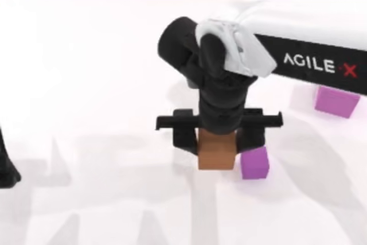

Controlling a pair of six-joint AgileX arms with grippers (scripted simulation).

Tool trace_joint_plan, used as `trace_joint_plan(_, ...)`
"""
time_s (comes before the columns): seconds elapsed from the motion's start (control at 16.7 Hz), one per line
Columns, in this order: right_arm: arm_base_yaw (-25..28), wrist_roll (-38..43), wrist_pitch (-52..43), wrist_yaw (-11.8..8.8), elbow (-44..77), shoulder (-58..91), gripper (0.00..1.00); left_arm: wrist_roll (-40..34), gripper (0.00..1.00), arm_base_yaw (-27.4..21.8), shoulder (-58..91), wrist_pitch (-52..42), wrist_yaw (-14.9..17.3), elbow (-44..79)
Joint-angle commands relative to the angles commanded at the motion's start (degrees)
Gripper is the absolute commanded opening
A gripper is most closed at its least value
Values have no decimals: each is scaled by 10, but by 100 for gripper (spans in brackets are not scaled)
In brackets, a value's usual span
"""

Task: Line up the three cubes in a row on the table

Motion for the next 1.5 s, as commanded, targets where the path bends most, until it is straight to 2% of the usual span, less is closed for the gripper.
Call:
trace_joint_plan(0.24,2,1,73,0,-52,18,0,0,100,0,0,0,0,0)
trace_joint_plan(0.48,3,1,77,0,-56,20,0,0,100,0,0,0,0,0)
trace_joint_plan(1.26,3,1,77,0,-56,20,98,0,100,0,0,0,0,0)
trace_joint_plan(1.5,3,1,77,0,-56,20,100,0,100,0,0,0,0,0)
